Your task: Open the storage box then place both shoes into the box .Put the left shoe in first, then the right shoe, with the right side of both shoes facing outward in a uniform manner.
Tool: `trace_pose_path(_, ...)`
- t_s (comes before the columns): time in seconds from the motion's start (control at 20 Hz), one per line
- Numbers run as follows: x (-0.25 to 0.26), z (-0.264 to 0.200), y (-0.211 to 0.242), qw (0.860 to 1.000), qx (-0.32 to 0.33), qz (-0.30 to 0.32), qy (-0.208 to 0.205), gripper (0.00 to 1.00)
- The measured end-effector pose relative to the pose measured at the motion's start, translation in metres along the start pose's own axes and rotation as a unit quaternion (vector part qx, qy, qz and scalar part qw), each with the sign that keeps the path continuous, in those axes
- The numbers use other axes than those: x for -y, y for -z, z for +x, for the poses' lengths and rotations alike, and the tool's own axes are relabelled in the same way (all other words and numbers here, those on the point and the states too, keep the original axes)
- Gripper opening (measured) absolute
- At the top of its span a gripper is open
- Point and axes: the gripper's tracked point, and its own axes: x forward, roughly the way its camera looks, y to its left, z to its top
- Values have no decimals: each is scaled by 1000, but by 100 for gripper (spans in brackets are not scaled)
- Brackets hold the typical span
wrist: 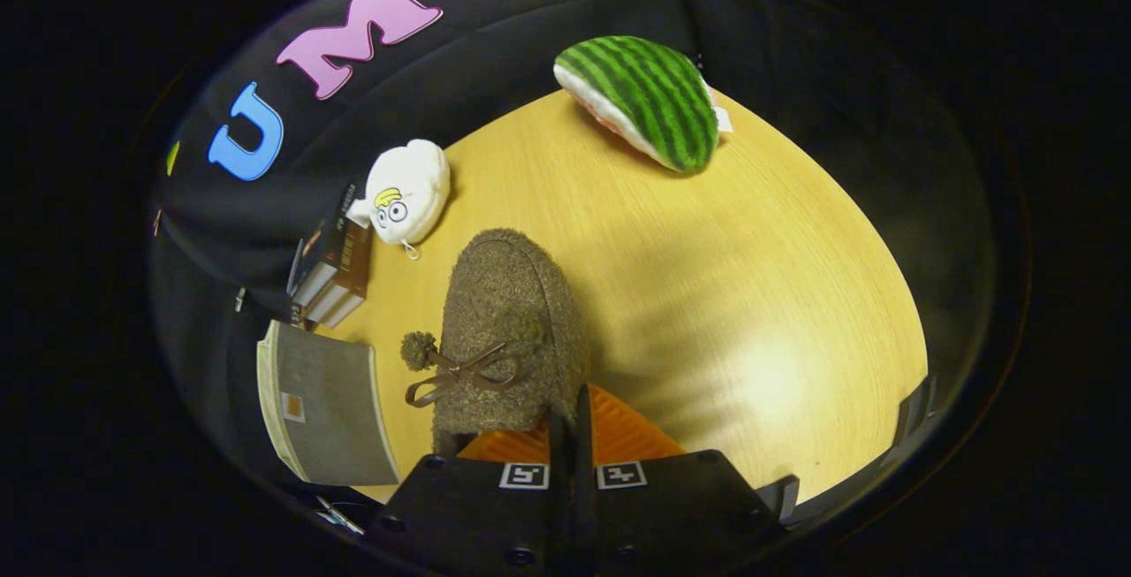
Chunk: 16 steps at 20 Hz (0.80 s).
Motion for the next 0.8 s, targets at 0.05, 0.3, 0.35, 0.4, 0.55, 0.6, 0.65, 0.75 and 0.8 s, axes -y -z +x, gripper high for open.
trace_pose_path(0.05, -14, -7, -3, 1000, 5, -1, -5, 5)
trace_pose_path(0.3, -93, -36, -8, 999, 30, -19, -31, 5)
trace_pose_path(0.35, -112, -41, -6, 998, 33, -21, -44, 5)
trace_pose_path(0.4, -131, -45, -3, 998, 33, -21, -58, 5)
trace_pose_path(0.55, -184, -54, 9, 996, 32, -17, -84, 5)
trace_pose_path(0.6, -199, -56, 14, 995, 32, -21, -89, 5)
trace_pose_path(0.65, -213, -56, 19, 995, 32, -25, -92, 5)
trace_pose_path(0.75, -238, -53, 33, 995, 25, -22, -96, 5)
trace_pose_path(0.8, -250, -47, 42, 995, 19, -15, -98, 5)
